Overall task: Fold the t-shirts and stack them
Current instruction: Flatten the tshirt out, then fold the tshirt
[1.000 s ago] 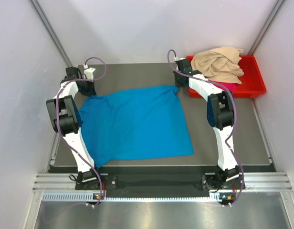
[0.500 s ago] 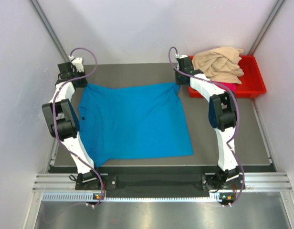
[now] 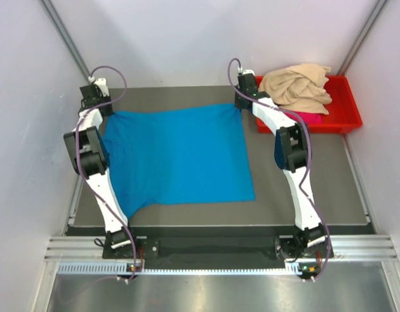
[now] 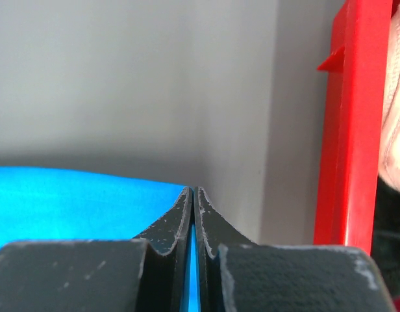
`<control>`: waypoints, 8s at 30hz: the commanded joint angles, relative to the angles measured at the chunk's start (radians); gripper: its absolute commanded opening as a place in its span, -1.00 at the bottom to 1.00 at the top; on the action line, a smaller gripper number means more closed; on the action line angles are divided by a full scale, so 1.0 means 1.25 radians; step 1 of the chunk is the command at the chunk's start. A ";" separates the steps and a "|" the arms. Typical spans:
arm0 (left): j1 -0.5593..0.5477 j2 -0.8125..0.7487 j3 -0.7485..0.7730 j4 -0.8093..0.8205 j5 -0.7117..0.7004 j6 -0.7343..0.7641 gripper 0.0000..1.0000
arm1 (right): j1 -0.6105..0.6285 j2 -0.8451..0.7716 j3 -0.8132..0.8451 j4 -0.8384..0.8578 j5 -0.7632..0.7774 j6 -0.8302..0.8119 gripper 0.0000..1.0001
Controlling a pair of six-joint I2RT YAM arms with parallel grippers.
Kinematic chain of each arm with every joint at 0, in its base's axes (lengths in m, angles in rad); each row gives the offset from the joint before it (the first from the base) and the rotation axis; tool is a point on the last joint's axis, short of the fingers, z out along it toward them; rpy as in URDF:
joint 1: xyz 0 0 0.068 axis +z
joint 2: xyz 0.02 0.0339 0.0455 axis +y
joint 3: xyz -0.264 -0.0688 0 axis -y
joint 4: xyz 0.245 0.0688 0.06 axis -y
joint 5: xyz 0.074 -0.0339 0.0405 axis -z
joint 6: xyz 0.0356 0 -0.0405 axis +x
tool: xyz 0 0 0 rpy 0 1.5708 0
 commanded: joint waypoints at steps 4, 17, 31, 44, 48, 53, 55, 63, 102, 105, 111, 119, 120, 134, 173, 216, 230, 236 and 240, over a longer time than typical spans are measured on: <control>-0.002 0.083 0.235 0.010 -0.034 -0.011 -1.00 | -0.037 0.055 0.080 0.055 0.064 0.051 -1.00; -0.023 0.045 0.268 -0.123 -0.015 0.037 0.95 | -0.038 -0.106 -0.034 0.074 0.009 -0.020 0.39; -0.021 -0.634 -0.547 -0.401 0.042 0.467 0.73 | 0.101 -0.673 -0.717 -0.109 0.028 0.057 0.40; -0.003 -1.024 -0.904 -0.696 -0.103 0.678 0.75 | 0.277 -0.929 -1.108 -0.041 -0.059 0.188 0.36; 0.014 -1.043 -0.993 -0.577 -0.188 0.700 0.74 | 0.278 -0.923 -1.172 0.004 -0.084 0.211 0.36; 0.019 -1.036 -1.037 -0.582 -0.176 0.716 0.71 | 0.278 -0.884 -1.188 0.054 -0.067 0.224 0.37; 0.019 -1.035 -1.060 -0.552 -0.217 0.716 0.70 | 0.278 -0.871 -1.188 0.069 -0.061 0.232 0.37; 0.019 -1.009 -1.049 -0.439 -0.205 0.694 0.44 | 0.278 -0.792 -1.177 0.108 -0.115 0.246 -0.14; 0.002 -0.500 -0.463 -0.215 -0.032 0.528 -1.00 | 0.087 -0.544 -0.743 0.003 -0.142 0.106 -1.00; -0.016 -0.469 -0.439 -0.187 -0.042 0.536 -1.00 | 0.066 -0.503 -0.677 -0.012 -0.146 0.095 -1.00; -0.034 -0.415 -0.403 -0.137 -0.093 0.513 -1.00 | 0.048 -0.428 -0.591 -0.040 -0.158 0.084 -1.00; -0.034 -0.361 -0.357 -0.129 -0.115 0.466 -1.00 | 0.024 -0.383 -0.562 -0.039 -0.162 0.085 -1.00; -0.037 -0.354 -0.351 -0.131 -0.120 0.461 -1.00 | 0.023 -0.381 -0.560 -0.033 -0.163 0.083 -0.89; 0.017 -0.433 -0.347 -0.323 -0.190 0.296 0.68 | 0.039 -0.550 -0.792 0.038 -0.179 0.130 0.18; 0.087 -0.625 -0.720 -0.530 0.080 0.537 -1.00 | -0.044 -0.796 -1.222 0.099 -0.215 0.212 -1.00; 0.057 -0.478 -0.572 -0.295 0.153 0.116 0.23 | 0.643 -0.154 -0.283 0.318 -0.255 -0.354 -0.19; 0.049 -0.430 -0.578 -0.275 0.226 0.108 -0.09 | 0.644 -0.031 -0.191 0.236 -0.278 -0.324 -0.19; 0.049 -0.421 -0.571 -0.266 0.250 0.105 -0.19 | 0.639 -0.021 -0.173 0.233 -0.261 -0.306 -0.44; 0.049 -0.422 -0.566 -0.260 0.243 0.097 -0.28 | 0.633 -0.032 -0.180 0.242 -0.244 -0.299 -0.66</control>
